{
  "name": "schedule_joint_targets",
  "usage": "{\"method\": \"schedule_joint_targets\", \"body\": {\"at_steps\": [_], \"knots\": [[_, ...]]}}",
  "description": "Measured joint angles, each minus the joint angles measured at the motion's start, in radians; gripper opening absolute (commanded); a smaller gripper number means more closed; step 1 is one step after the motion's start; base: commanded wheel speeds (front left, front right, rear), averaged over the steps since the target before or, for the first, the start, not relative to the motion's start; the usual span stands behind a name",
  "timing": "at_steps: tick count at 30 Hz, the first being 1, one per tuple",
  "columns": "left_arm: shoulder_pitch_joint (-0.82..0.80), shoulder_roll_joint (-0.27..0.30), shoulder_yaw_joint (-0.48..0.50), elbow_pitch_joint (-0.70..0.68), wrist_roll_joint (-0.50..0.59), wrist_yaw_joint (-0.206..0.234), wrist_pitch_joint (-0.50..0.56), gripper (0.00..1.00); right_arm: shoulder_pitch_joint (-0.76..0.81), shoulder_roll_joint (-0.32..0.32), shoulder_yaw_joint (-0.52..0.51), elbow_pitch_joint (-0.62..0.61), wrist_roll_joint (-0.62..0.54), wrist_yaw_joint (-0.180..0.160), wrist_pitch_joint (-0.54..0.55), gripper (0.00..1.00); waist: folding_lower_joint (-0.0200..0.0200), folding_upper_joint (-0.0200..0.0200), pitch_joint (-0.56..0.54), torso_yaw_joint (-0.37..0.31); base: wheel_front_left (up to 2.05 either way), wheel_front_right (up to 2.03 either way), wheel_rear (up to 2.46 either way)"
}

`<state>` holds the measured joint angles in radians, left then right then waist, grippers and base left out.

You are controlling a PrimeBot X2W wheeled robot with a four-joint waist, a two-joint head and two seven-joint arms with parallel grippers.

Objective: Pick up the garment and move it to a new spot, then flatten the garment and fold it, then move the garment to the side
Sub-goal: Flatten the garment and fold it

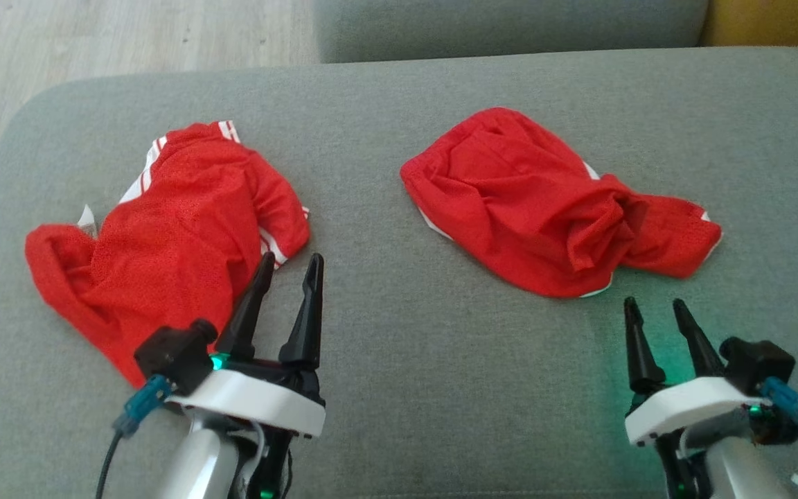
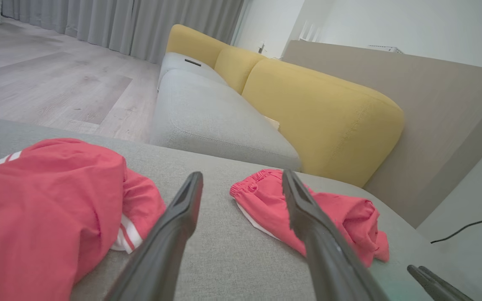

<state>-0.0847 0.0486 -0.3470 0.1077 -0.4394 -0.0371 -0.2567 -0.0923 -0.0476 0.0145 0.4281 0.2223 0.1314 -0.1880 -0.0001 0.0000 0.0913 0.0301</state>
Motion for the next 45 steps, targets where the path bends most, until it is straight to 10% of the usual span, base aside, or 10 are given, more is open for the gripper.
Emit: {"method": "schedule_joint_targets", "body": {"at_steps": [17,18,20,29,45], "knots": [[-0.026,0.0,-0.002,0.011,0.01,-0.008,0.0,1.0,-0.235,0.0,-0.041,0.336,0.021,0.0,0.02,1.0,0.0002,0.0,0.076,0.081,0.0,0.0,0.0],[-0.026,0.0,-0.001,0.011,0.013,-0.008,0.0,1.0,-0.245,0.0,-0.031,0.353,0.031,0.0,0.02,0.77,0.0002,0.0,0.077,0.081,0.0,0.0,0.0],[-0.026,0.0,0.001,0.013,0.015,-0.008,0.0,1.0,-0.265,0.0,-0.015,0.381,0.037,0.0,0.011,0.0,0.0002,0.0,0.077,0.078,0.0,0.0,0.0],[-0.027,0.0,0.008,0.017,0.014,-0.007,0.0,1.0,-0.286,0.0,-0.036,0.387,-0.038,0.0,-0.036,0.0,0.0001,0.0,0.047,0.038,0.0,0.0,0.0],[0.006,0.0,0.01,0.01,0.002,0.003,0.0,1.0,-0.043,0.002,-0.239,-0.08,-0.124,0.0,0.144,0.0,0.0,0.0,-0.035,-0.05,0.0,0.0,0.0]]}}
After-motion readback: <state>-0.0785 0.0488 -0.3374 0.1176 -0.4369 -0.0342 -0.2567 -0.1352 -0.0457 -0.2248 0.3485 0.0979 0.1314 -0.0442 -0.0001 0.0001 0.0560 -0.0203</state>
